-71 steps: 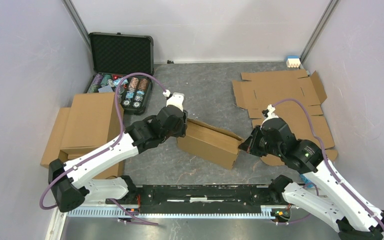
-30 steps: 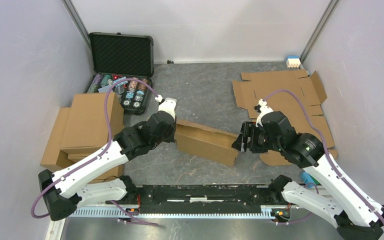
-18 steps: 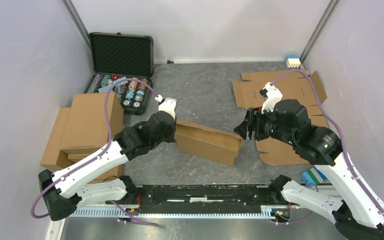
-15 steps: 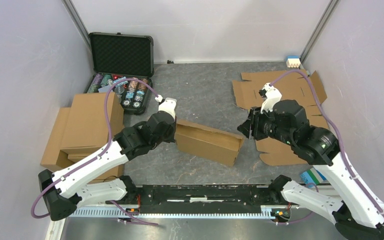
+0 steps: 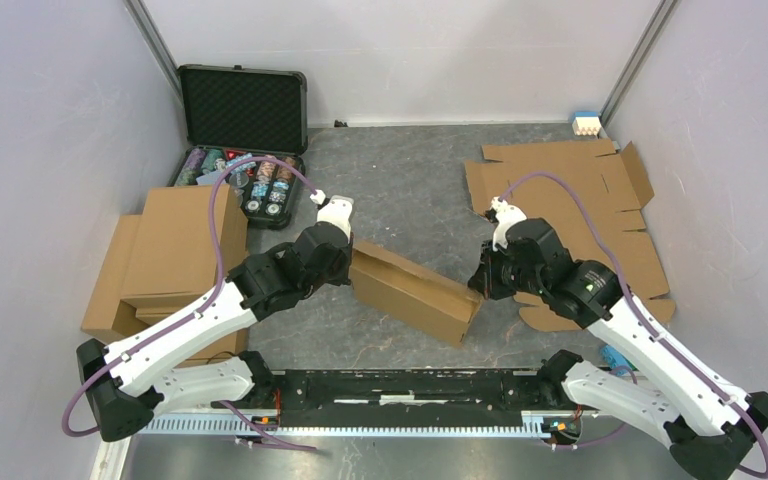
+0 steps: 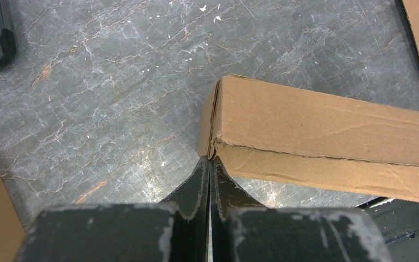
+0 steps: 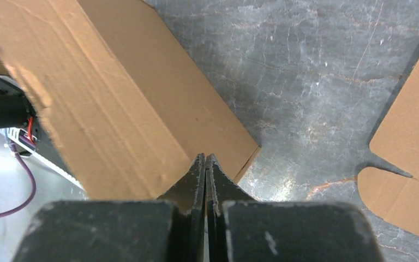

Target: Fold the paper box

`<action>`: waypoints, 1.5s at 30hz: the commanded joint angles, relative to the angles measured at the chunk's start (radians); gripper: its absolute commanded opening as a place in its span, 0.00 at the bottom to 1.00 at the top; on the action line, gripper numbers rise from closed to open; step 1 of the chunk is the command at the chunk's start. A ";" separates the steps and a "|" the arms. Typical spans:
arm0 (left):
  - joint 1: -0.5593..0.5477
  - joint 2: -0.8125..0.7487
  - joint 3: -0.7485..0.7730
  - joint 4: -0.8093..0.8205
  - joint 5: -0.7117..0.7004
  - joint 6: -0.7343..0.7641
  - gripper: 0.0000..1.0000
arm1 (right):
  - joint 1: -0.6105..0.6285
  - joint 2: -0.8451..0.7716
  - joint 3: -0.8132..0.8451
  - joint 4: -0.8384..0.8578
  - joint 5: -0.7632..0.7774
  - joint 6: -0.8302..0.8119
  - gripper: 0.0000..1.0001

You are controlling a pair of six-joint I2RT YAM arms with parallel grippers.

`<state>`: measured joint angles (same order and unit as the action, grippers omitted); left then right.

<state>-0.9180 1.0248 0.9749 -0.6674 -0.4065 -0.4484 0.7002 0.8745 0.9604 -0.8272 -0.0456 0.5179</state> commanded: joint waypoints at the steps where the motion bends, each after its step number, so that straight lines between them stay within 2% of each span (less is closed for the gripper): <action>1: -0.002 0.003 0.002 -0.011 0.029 0.016 0.03 | 0.002 -0.055 -0.082 0.053 -0.033 -0.003 0.00; 3: -0.002 0.009 0.002 -0.010 0.028 0.016 0.02 | 0.002 -0.064 -0.079 0.053 -0.010 -0.006 0.01; 4: -0.002 0.012 0.002 -0.011 0.027 0.016 0.02 | 0.002 -0.063 -0.058 0.046 0.009 -0.019 0.07; 6: -0.002 0.016 0.001 -0.008 0.025 0.016 0.02 | 0.002 -0.051 0.016 0.027 0.037 -0.073 0.25; 10: -0.002 0.005 -0.011 0.015 0.026 0.019 0.02 | 0.002 -0.042 0.138 0.011 0.018 -0.234 0.38; 14: -0.002 -0.006 -0.019 0.031 0.034 0.024 0.02 | 0.002 -0.049 0.169 0.064 -0.114 -0.317 0.41; 15: -0.002 -0.005 -0.021 0.031 0.033 0.024 0.02 | 0.002 -0.047 0.167 0.085 -0.186 -0.331 0.44; 17: -0.002 -0.008 -0.021 0.031 0.033 0.024 0.02 | 0.002 -0.042 0.140 0.153 -0.334 -0.344 0.57; 18: -0.002 -0.008 -0.021 0.032 0.034 0.024 0.02 | 0.002 -0.037 0.128 0.178 -0.377 -0.348 0.59; 20: -0.002 -0.010 -0.022 0.032 0.034 0.024 0.02 | 0.007 -0.010 0.127 0.181 -0.376 -0.373 0.55; 28: -0.002 -0.008 -0.018 0.030 0.035 0.022 0.02 | 0.070 0.042 0.077 0.219 -0.317 -0.429 0.52; 32: -0.002 -0.006 -0.018 0.031 0.037 0.021 0.02 | 0.118 0.058 0.070 0.204 -0.271 -0.436 0.45; 42: -0.002 0.005 -0.018 0.032 0.040 0.015 0.02 | 0.251 0.084 0.049 0.166 -0.115 -0.428 0.07; 45: -0.002 -0.007 -0.025 0.035 0.038 0.009 0.03 | 0.311 0.098 0.041 0.149 -0.050 -0.427 0.05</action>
<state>-0.9176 1.0241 0.9665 -0.6479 -0.3904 -0.4480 0.9470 0.9543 1.0168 -0.6594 -0.2050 0.0982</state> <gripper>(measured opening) 0.030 0.058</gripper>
